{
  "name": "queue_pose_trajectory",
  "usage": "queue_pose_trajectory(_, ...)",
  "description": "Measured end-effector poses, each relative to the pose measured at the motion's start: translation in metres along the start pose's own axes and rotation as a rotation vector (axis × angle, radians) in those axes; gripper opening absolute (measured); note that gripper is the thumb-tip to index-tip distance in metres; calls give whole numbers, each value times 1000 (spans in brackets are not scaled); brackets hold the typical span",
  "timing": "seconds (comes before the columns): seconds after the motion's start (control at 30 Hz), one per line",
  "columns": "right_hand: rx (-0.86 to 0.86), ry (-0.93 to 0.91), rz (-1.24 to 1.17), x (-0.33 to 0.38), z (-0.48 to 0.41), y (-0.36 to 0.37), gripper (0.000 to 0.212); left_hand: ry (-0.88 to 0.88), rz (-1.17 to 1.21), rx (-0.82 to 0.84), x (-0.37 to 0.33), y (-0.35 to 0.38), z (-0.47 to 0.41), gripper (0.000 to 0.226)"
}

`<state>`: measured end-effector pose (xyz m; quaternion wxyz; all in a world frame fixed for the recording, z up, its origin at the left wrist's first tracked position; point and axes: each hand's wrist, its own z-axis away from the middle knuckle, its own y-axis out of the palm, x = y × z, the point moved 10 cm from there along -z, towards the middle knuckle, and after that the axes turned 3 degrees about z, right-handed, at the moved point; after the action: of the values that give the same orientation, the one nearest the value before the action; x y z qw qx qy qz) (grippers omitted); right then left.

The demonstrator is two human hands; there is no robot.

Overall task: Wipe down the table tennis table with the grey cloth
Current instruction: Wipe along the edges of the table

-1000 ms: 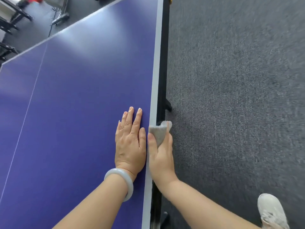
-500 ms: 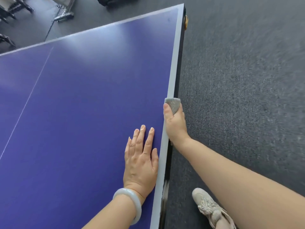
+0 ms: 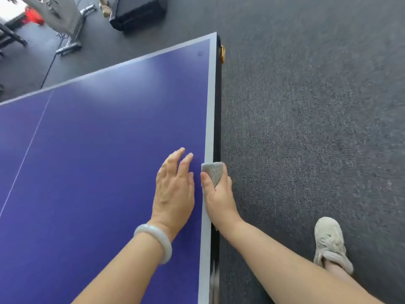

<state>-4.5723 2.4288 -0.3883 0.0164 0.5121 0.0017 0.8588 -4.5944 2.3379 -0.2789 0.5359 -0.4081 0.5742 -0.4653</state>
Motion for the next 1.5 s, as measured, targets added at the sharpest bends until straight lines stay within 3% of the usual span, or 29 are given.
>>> queue_pose_trajectory(0.23,94,7,32,-2,0,5,87,-81,-39,55,9,23,-127,53)
queue_pose_trajectory(0.43,107,21,-10,19,-16,0,101,-88,19,-11,14,26,-127,58)
queue_pose_trajectory(0.63,-50,-2,-81,86,-150,-19,71,-80,29,0,12,25,-125,64)
queue_pose_trajectory(0.9,-76,-155,-137,63,-71,-10,69,-98,42,-4,13,26,-126,63)
queue_pose_trajectory(1.17,-49,-137,-92,132,-206,-28,74,-101,19,34,15,28,-125,61)
queue_pose_trajectory(1.37,-107,-181,-10,116,-144,-21,80,-107,41,26,13,28,-127,56)
queue_pose_trajectory(1.5,-60,-123,-16,132,-192,-26,86,-92,2,33,12,29,-127,57)
